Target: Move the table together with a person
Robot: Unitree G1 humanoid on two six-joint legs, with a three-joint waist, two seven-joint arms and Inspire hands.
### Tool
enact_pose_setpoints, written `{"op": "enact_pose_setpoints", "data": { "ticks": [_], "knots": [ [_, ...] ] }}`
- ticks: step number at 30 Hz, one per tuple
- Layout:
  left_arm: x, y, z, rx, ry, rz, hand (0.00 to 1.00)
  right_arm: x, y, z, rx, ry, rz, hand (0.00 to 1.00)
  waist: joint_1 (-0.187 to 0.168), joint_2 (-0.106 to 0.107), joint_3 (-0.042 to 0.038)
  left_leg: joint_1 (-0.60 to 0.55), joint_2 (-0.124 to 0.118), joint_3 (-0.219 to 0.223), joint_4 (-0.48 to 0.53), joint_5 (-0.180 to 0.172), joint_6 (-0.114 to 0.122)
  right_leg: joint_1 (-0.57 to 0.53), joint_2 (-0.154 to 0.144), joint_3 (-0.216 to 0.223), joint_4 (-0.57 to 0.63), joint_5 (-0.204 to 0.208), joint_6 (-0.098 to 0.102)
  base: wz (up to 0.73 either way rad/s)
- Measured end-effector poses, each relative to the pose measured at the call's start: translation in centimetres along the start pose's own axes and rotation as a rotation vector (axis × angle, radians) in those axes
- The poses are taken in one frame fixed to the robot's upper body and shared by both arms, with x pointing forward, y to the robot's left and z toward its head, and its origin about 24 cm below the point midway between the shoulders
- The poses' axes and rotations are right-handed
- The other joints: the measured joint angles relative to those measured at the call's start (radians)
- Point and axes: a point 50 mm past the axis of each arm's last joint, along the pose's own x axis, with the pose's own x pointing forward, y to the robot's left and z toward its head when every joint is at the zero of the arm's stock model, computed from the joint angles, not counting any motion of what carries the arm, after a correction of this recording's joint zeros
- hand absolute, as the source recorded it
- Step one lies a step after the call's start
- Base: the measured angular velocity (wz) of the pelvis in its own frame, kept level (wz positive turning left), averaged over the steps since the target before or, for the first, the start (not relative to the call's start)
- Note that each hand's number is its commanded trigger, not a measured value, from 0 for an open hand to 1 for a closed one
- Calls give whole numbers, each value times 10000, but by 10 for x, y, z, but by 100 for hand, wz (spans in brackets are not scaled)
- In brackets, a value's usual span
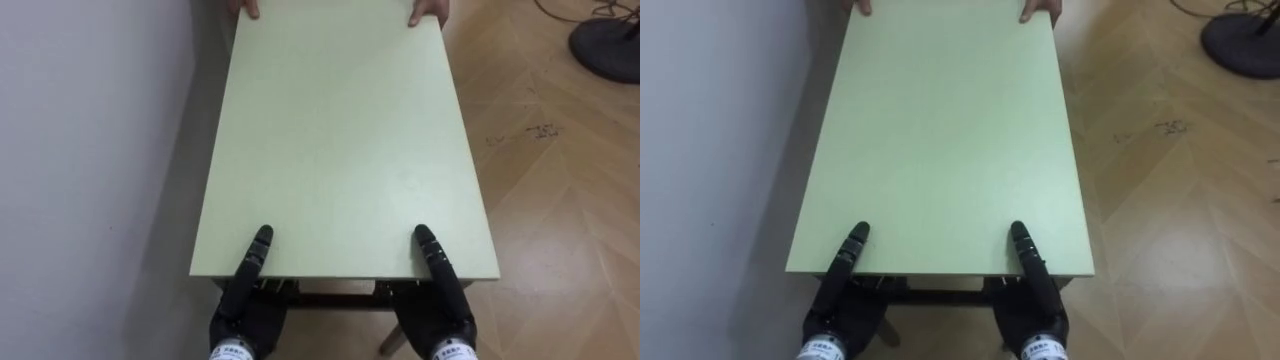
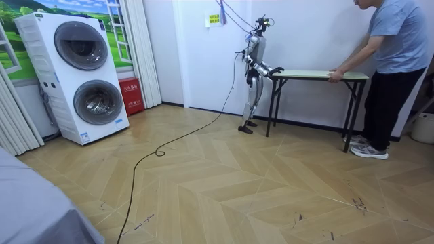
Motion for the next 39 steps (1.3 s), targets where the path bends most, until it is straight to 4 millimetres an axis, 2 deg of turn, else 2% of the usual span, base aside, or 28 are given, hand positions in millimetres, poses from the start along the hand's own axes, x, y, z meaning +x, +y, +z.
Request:
{"op": "enact_pose_setpoints", "data": {
  "ticks": [3,6,7,8,9,10,12,13,14,15,16,21,23,27,33,35,39],
  "knots": [
    [2,7,-1,280,139,-100,98,1,-5,1,-83,86,24,100,40,28,-61,162,54,258,-130,0,0,82,39,5,-35,3,-3,-4],
    [7,12,-1,374,335,-67,90,4,-9,0,-231,168,21,100,38,98,-107,266,57,277,-160,0,0,206,44,6,-95,6,-3,-1],
    [8,14,-1,438,409,-24,85,7,-10,0,-324,157,14,100,42,115,-119,276,60,279,-163,-1,0,261,54,7,-195,35,11,0],
    [11,13,0,557,444,-23,75,10,-10,1,-406,218,23,100,44,132,-117,276,77,278,-181,-3,-1,258,75,3,-206,58,7,0],
    [12,13,1,595,473,-28,73,11,-10,1,-437,280,22,100,40,145,-122,275,90,277,-209,-9,-6,244,91,-4,-205,72,6,0],
    [15,12,1,742,546,-41,66,13,-9,2,-463,307,1,100,40,195,-143,297,139,274,-333,-51,7,212,151,-22,-205,107,1,0],
    [18,14,4,1155,614,-89,55,16,-11,2,-485,444,-94,100,59,218,-134,363,209,284,-400,-77,7,222,226,-12,-207,205,-31,-9],
    [17,18,5,1460,669,-164,53,18,-10,1,-521,560,-91,97,65,218,-154,393,219,298,-400,-79,4,245,245,-10,-208,217,-36,-12],
    [16,22,6,2133,789,-240,42,17,-11,0,-549,590,-133,75,45,212,-165,402,218,295,-396,-78,3,282,246,8,-206,218,-36,-8],
    [16,23,7,2507,851,-289,25,17,-12,0,-553,601,-153,59,45,212,-172,408,218,296,-393,-78,3,293,248,26,-205,218,-36,0],
    [16,24,8,3195,960,-453,0,18,-12,0,-558,627,-166,0,38,221,-191,420,216,305,-386,-78,3,292,248,45,-204,221,-35,-3],
    [18,25,9,4368,1259,-673,0,18,-16,0,-702,791,178,0,-16,263,-202,429,212,383,-392,-80,6,276,247,126,-206,229,-27,-5],
    [17,25,9,4543,1333,-799,0,14,-22,1,-1743,1230,549,0,-27,291,-208,446,212,407,-407,-80,6,235,250,165,-206,229,-27,-4],
    [17,25,7,4733,1434,-893,0,11,-26,1,-2733,1866,761,0,32,286,-202,463,223,437,-413,-80,6,221,263,206,-205,229,-27,-2],
    [18,24,7,4809,1428,-936,0,11,-23,-3,-2906,2358,1329,0,42,133,-133,475,220,439,-434,-81,6,215,263,201,-192,229,-27,0],
    [15,28,2,5443,1972,-917,0,10,-23,-5,-2886,2504,1438,0,31,81,-103,463,219,462,-439,-82,8,191,263,213,-192,230,-26,-2],
    [13,34,-7,5862,2674,-744,0,10,-24,-6,-2863,2637,1474,0,23,33,-103,391,221,472,-433,-82,7,118,262,204,-195,231,-25,0]
  ]
}}
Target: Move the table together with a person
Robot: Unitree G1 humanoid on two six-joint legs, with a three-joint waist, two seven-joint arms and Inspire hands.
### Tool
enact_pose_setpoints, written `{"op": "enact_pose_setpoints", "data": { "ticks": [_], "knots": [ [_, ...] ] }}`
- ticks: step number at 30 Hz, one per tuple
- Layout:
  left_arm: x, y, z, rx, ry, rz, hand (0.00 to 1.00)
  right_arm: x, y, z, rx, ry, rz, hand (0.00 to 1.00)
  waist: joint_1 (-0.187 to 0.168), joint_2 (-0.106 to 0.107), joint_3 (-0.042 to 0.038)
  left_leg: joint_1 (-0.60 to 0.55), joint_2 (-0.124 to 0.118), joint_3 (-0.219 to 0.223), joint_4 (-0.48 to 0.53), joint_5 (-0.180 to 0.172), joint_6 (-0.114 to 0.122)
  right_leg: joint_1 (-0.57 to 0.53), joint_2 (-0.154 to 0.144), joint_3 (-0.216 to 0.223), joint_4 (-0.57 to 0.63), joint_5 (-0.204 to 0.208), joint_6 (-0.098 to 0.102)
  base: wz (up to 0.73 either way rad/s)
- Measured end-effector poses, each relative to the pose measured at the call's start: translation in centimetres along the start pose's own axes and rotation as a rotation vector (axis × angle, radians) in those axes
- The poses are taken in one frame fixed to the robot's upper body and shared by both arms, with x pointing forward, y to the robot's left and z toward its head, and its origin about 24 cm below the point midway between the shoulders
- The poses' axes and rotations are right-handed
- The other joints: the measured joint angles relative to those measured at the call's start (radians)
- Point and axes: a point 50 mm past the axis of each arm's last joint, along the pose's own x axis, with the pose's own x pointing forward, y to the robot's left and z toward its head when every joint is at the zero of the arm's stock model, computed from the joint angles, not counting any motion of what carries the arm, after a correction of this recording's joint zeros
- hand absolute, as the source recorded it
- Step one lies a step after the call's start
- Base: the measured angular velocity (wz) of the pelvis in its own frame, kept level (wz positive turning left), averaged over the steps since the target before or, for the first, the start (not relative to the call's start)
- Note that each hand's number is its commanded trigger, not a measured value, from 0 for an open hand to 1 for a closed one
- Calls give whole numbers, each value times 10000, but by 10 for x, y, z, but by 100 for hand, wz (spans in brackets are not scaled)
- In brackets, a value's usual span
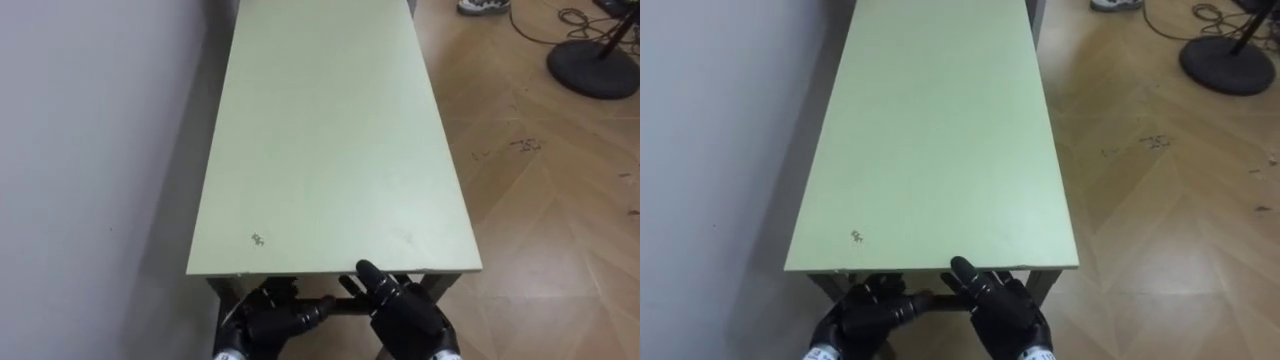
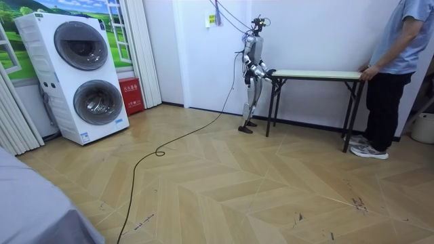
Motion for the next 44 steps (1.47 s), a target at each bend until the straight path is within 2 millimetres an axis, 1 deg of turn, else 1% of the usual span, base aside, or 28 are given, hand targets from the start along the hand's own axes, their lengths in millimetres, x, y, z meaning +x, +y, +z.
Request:
{"op": "enact_pose_setpoints", "data": {
  "ticks": [7,10,12,13,14,18,20,22,24,26,27,31,32,33,37,39,41,44],
  "knots": [
    [0,0,-2,194,171,-31,0,-1,0,0,-303,193,129,0,-27,1,-2,43,5,7,-5,0,0,43,0,8,-8,0,0,0],
    [-1,3,-4,672,359,102,0,-1,-1,-1,-1186,511,153,0,-15,2,-5,41,5,12,-1,0,0,44,0,4,-2,0,0,0],
    [-2,5,-5,1187,542,119,0,-2,-2,-1,-1818,812,157,0,-25,-3,-9,5,8,-3,4,0,0,35,0,-24,-2,0,0,2],
    [-3,7,-5,1717,701,59,0,-3,-5,-2,-2158,1022,113,0,-24,-11,-15,5,12,-31,9,0,-1,48,1,-58,-2,0,0,7],
    [-4,8,-6,2236,910,20,0,-4,-9,-4,-2401,1227,-67,0,-27,-29,-27,17,22,-50,12,-1,-4,83,3,-96,-4,0,0,7],
    [-5,12,-10,2809,1210,89,0,-9,-19,-8,-2735,1636,-526,0,-25,-61,-51,33,25,-60,20,0,-7,91,-2,-156,-10,0,0,2],
    [-7,18,-15,2979,1563,287,0,-12,-25,-10,-2869,1844,-771,0,-83,-127,-115,53,30,-63,17,0,-7,110,-2,-209,-26,0,0,0],
    [-11,26,-22,2928,1895,572,0,-14,-30,-11,-3102,2029,-1018,0,-122,-178,-147,111,29,-62,-6,0,-7,193,-2,-240,-99,0,0,0],
    [-14,33,-25,2950,2123,868,0,-18,-37,-12,-3328,2204,-1396,0,-141,-204,-164,127,29,-52,-9,-3,-11,233,-1,-254,-161,7,-8,0],
    [-18,42,-29,2956,2388,1310,0,-23,-50,-13,-3587,2578,-2179,0,-126,-197,-154,193,27,-58,-25,-20,-20,330,2,-261,-188,15,-7,0],
    [-19,44,-30,2977,2421,1416,0,-25,-53,-14,-3612,2645,-2352,0,-121,-190,-152,193,28,-60,-24,-26,-21,331,3,-260,-188,15,-7,0],
    [-27,60,-37,3215,2829,2390,0,-42,-76,-17,-3569,3027,-3726,0,-93,-155,-123,240,28,-54,-28,-28,-22,345,3,-250,-188,16,-7,-1],
    [-30,64,-39,3479,2978,2669,0,-43,-78,-14,-3674,2938,-3940,0,-82,-133,-92,225,30,-27,-34,-29,-23,319,6,-254,-187,23,-15,-3],
    [-32,66,-40,3578,3055,2801,0,-43,-80,-12,-3742,2929,-4042,0,-90,-125,-89,210,29,-36,-35,-30,-24,320,5,-273,-187,24,-16,0],
    [-39,78,-43,4276,3272,3648,0,-53,-92,-12,-3834,2976,-4987,0,-111,-133,-96,222,29,-79,-47,-32,-31,397,18,-285,-249,24,-16,1],
    [-43,83,-47,4200,3328,4126,0,-56,-96,-12,-3747,3004,-5282,0,-110,-144,-107,294,29,-86,-83,-35,-34,489,27,-279,-323,26,-18,0],
    [-47,88,-49,4526,3450,4663,0,-63,-102,-14,-3629,3065,-5681,0,-104,-195,-125,335,22,-131,-104,-36,-36,499,25,-321,-342,25,-18,5],
    [-54,94,-54,4771,3598,5342,0,-73,-109,-18,-3669,3379,-6297,0,-84,-246,-128,334,21,-136,-123,-36,-36,490,25,-327,-348,25,-18,1]
  ]
}}
